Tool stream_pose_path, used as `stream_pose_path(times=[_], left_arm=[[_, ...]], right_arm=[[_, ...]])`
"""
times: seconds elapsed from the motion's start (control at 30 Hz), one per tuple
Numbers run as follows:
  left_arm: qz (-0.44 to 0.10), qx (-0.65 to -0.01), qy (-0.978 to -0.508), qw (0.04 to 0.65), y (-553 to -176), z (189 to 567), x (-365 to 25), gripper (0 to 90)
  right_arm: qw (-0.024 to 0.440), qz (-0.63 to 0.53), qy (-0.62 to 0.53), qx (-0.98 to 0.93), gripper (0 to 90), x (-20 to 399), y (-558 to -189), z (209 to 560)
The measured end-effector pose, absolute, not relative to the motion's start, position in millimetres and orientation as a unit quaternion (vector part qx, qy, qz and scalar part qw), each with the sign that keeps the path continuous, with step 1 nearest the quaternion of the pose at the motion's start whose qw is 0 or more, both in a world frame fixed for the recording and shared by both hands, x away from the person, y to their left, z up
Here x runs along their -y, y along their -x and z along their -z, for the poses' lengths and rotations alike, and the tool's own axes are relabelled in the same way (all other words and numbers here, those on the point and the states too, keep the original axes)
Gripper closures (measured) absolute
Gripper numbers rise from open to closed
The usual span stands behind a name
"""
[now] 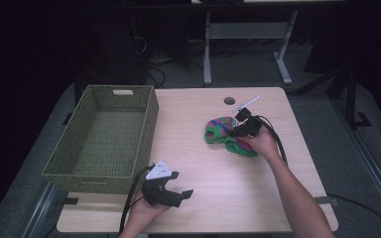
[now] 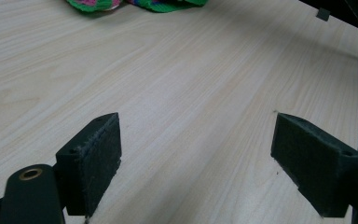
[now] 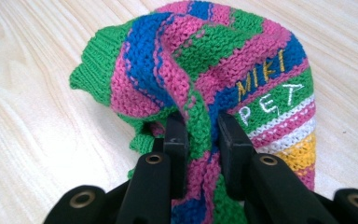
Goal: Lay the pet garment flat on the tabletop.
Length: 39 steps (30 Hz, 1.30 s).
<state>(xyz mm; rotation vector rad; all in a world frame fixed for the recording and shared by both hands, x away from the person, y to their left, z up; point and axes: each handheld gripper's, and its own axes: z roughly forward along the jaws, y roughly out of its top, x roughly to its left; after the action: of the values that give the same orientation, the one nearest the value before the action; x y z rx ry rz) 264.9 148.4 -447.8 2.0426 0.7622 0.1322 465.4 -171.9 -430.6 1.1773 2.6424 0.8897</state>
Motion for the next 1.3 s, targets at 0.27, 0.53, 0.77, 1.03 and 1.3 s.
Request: stream_pose_path(times=[0.27,0.53,0.77,1.03,1.3], left_arm=[[-0.055,-0.309,-0.831,0.460,-265,448,-149,15.8],[-0.054,-0.308,-0.830,0.461,-265,448,-149,15.8],[-0.055,-0.309,-0.830,0.461,-265,448,-149,15.8],[-0.054,-0.308,-0.831,0.461,-264,448,-146,15.8],[-0.058,-0.304,-0.833,0.459,-262,446,-145,15.8]], right_arm=[[0.049,-0.304,-0.392,-0.867,75.9,173,-465,429],[0.040,-0.299,-0.395,-0.868,75.5,172,-465,433],[0.037,-0.255,-0.369,-0.893,51.8,165,-464,442],[0.076,-0.220,-0.333,-0.914,41.3,150,-456,448],[0.136,-0.191,-0.335,-0.913,67.0,140,-450,447]])
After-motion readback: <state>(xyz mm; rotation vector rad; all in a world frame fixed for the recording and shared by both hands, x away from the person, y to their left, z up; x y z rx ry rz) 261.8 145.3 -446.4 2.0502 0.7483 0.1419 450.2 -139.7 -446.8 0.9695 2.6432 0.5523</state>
